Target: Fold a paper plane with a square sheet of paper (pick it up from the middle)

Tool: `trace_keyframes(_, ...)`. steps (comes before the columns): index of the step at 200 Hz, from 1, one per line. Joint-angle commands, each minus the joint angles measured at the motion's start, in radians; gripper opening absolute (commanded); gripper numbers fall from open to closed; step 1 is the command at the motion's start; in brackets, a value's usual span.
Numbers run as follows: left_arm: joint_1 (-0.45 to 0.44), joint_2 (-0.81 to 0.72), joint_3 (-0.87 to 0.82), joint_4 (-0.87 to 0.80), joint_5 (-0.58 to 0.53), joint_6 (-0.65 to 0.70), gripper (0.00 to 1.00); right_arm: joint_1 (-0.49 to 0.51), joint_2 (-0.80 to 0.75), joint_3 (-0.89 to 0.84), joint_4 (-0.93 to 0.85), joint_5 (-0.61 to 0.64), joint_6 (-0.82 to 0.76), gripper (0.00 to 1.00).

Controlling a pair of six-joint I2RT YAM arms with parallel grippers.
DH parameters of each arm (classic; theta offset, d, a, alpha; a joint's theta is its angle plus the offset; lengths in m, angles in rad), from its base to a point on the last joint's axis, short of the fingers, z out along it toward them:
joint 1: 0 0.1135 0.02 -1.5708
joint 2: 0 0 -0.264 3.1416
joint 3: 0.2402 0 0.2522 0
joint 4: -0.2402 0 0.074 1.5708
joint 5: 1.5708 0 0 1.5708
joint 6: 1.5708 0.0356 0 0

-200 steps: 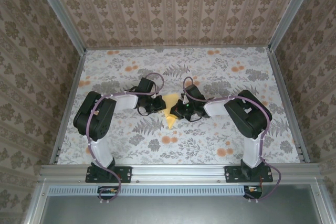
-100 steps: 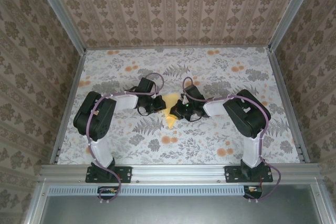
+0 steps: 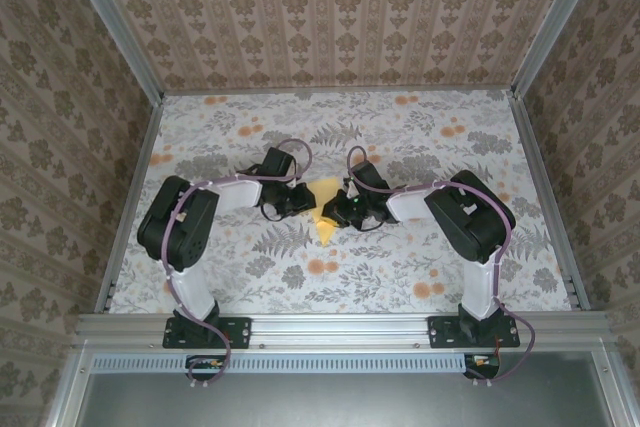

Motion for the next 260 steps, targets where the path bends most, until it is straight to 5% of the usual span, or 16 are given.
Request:
trace_keyframes(1, 0.029, -0.084, -0.009, -0.052, -0.034, -0.004, 0.19, 0.008, 0.034, 0.013, -0.07, 0.028, -0.006, 0.2)
trace_keyframes(86, 0.086, -0.203, -0.076, -0.068, -0.058, -0.037, 0.25, 0.011, 0.024, 0.007, -0.097, 0.048, -0.011, 0.4)
trace_keyframes(174, -0.055, -0.165, -0.067, -0.022, -0.013, -0.041, 0.11, 0.013, 0.016, 0.011, -0.172, 0.077, -0.038, 0.05)
trace_keyframes(260, -0.079, -0.063, -0.038, -0.006, -0.002, -0.049, 0.0, 0.013, 0.015, 0.016, -0.179, 0.077, -0.043, 0.0)
